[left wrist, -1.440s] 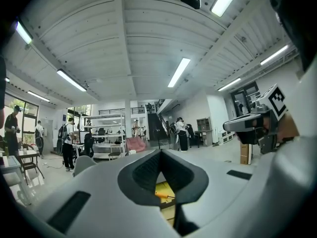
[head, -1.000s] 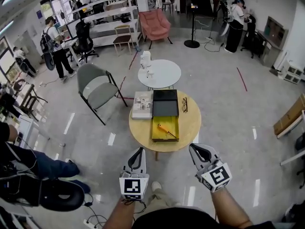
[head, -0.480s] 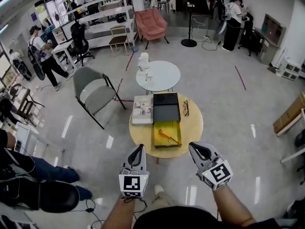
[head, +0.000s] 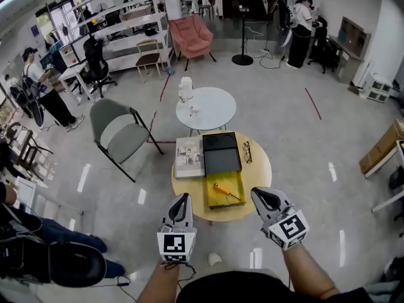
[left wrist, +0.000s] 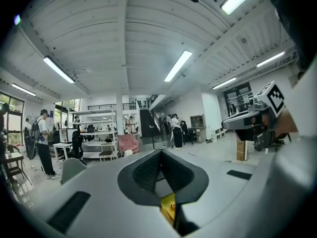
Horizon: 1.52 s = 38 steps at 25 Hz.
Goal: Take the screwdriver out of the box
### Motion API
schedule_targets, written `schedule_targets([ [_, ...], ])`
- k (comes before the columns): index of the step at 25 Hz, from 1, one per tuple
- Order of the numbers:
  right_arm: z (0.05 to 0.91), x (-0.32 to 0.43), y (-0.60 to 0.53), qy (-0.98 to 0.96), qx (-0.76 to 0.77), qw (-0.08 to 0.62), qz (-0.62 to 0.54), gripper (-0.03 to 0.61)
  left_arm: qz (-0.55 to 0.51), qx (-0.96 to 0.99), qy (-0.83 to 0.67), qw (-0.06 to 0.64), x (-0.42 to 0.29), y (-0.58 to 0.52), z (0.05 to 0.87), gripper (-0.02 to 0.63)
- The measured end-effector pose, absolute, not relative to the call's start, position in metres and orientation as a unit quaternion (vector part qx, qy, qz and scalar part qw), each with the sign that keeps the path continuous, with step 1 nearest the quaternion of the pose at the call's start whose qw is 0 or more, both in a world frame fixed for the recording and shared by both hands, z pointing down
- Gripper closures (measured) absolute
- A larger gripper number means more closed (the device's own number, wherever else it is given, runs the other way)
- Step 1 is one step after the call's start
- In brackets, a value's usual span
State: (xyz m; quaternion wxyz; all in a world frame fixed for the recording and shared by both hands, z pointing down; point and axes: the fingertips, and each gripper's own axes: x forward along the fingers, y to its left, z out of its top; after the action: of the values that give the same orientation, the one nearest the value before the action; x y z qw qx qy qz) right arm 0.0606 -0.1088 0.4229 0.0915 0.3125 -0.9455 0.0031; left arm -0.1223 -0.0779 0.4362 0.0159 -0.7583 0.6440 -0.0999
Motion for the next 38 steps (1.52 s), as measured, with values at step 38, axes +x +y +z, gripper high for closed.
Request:
schedule_targets([
  [38,0.472,-0.008,-0.231,-0.949,0.296,0.112,0.01,0.561,-0.107,-0.754,0.648,-0.026,-0.181,-0.193,0.484,0.6],
])
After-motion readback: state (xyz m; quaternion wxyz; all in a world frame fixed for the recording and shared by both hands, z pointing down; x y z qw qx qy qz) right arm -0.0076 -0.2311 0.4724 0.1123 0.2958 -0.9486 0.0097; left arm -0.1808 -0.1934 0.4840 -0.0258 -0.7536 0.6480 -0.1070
